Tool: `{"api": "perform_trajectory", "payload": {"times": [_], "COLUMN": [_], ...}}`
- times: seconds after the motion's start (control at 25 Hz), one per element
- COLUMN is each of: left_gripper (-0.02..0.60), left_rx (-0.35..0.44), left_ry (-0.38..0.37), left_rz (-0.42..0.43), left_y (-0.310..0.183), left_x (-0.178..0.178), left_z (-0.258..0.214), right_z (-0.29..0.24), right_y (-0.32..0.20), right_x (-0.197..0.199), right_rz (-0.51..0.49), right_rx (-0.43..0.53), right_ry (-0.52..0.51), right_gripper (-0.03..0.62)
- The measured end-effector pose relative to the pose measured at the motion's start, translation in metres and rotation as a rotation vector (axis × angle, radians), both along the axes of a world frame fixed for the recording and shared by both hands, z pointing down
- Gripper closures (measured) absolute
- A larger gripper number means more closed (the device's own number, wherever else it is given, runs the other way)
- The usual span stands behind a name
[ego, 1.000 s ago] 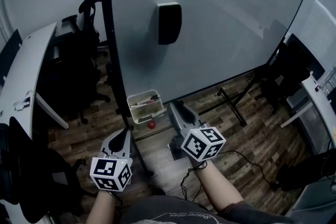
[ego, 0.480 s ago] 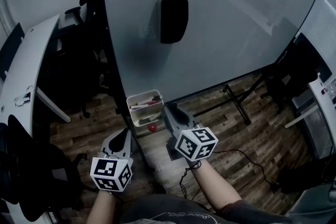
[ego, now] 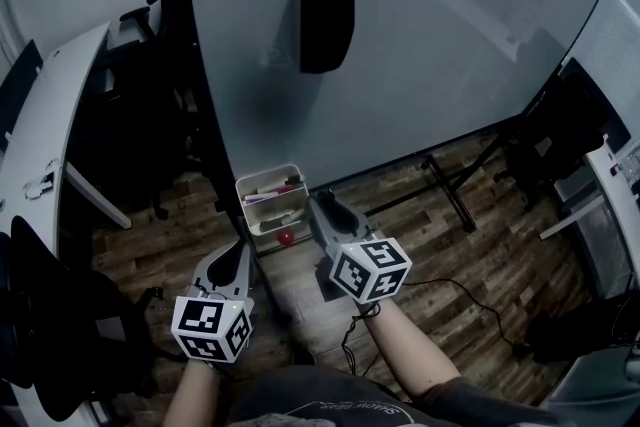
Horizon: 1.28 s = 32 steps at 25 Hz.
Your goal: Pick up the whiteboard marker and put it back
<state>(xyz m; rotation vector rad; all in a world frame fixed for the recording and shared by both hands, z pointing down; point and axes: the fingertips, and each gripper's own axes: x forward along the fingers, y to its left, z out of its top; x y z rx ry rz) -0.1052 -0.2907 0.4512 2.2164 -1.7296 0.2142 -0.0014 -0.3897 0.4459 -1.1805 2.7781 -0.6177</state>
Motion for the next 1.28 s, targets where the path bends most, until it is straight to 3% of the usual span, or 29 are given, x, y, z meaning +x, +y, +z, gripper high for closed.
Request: {"api": "perform_trajectory", "payload": {"times": [0.24,0.52,0.92,1.28], "left_gripper": [0.568,0.568,0.568,0.568], "left_rx": [0.011,0.016,0.028,0.047], "left_ry": [-0.002,-0.004,-0.003,0.010], "left_rz": [0.005,0.011,0.055,0.115], "left_y": [0.007,0.024,0.052,0.097], "left_x": [0.000,-0.003,0.000,0.003], "left_z": [-0.004,-0.008,-0.015,-0.028], "right_z": [0.003,0.008,0.007,-0.012], "right_y": [0.004,0.016,0.049,0.112], "right_x": [0.002,0.003,0.013,0.005], "right_rz": [0.009,0.019,0.064,0.059], "right_rx": [-0.010,-0.033,-0.051,-0.023], "right_ry": [0.017,0.033,0.045,0.070], "right_gripper": [0.503,0.436,0.430,0.451]}}
